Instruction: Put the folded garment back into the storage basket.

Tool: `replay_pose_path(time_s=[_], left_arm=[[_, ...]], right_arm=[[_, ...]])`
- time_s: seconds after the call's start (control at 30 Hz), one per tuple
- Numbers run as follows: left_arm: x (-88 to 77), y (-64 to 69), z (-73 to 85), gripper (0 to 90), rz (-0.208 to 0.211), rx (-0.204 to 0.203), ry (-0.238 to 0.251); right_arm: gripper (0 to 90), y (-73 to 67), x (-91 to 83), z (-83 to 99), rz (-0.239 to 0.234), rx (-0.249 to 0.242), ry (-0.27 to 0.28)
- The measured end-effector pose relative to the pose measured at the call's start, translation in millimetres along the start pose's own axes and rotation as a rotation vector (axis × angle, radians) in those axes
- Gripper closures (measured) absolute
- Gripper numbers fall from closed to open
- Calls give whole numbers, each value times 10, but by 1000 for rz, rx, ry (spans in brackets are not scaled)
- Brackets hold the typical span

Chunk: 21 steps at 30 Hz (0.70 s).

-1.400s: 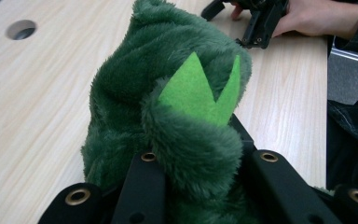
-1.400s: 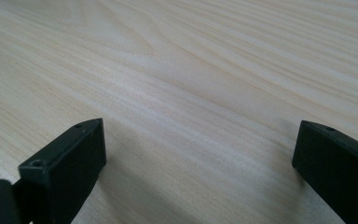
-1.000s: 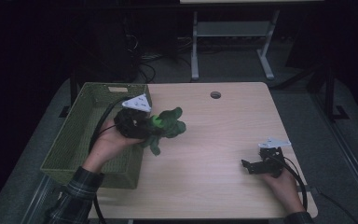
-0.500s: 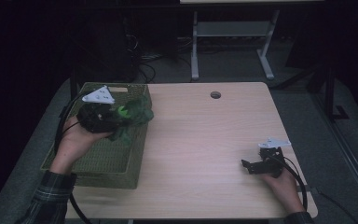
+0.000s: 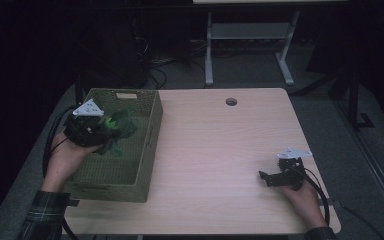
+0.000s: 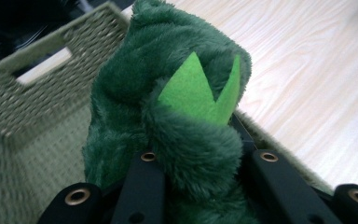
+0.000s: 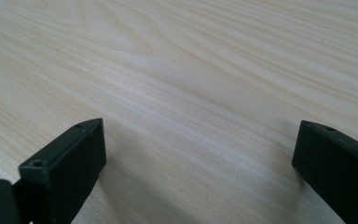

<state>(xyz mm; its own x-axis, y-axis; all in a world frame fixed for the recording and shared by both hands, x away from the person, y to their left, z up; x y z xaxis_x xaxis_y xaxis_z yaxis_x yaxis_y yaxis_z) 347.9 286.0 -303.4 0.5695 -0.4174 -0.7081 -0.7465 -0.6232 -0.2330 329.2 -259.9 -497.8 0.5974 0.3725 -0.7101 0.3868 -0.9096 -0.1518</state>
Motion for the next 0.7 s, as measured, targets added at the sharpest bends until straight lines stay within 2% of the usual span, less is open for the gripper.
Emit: replay_pose_path(time_s=[0.13,0.17,0.37,0.7], left_arm=[[123,-15,120,741,-2,-17,-30],[167,-6,153,741,1,-33,-38],[408,-15,327,741,3,-51,-83],[743,-23,476,739,3,-59,-134]], right_arm=[[24,0,0,0,0,1,0],[24,-1,0,0,0,1,-1],[24,-1,0,0,0,2,0],[24,0,0,0,0,0,0]])
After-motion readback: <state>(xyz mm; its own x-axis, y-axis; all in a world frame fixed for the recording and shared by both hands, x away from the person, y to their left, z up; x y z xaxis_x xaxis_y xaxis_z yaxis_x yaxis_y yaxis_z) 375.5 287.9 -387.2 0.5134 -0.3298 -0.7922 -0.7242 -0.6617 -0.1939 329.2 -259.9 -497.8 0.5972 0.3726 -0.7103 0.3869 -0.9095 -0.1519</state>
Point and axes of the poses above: each handheld gripper's, and its own axes: x roughly forward along the jaws, z roughly out of its underside, y roughly to its right, the point moved 2 cm from there along x, roughly forward along the jaws, and after that the axes turned 10 degrees about x, right-handed, at the moved point
